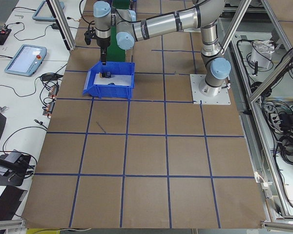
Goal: Transport two buttons from left to right
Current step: 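Move the left gripper down over the red-capped button in the bin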
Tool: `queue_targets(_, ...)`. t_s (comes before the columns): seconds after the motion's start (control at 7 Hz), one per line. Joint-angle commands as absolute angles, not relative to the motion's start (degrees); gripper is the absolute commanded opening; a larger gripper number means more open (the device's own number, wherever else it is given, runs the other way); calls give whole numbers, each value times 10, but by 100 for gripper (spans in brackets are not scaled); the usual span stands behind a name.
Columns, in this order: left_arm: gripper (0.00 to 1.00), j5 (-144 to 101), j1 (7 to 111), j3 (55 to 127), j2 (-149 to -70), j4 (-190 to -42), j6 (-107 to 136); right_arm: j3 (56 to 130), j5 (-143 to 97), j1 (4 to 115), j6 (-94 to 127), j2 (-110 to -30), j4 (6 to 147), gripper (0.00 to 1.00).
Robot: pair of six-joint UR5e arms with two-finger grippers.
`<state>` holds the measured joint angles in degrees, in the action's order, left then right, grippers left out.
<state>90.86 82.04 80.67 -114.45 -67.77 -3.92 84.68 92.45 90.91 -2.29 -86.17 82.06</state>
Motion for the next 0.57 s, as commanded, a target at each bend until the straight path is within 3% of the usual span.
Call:
queue_targets(0.0, 99, 906, 817, 818, -1160, -657, -27, 846, 925, 910, -24, -858, 825, 100)
queue_targets(0.43, 98, 912, 811, 819, -1161, -657, 82, 843, 926, 910, -23, -849, 848, 100)
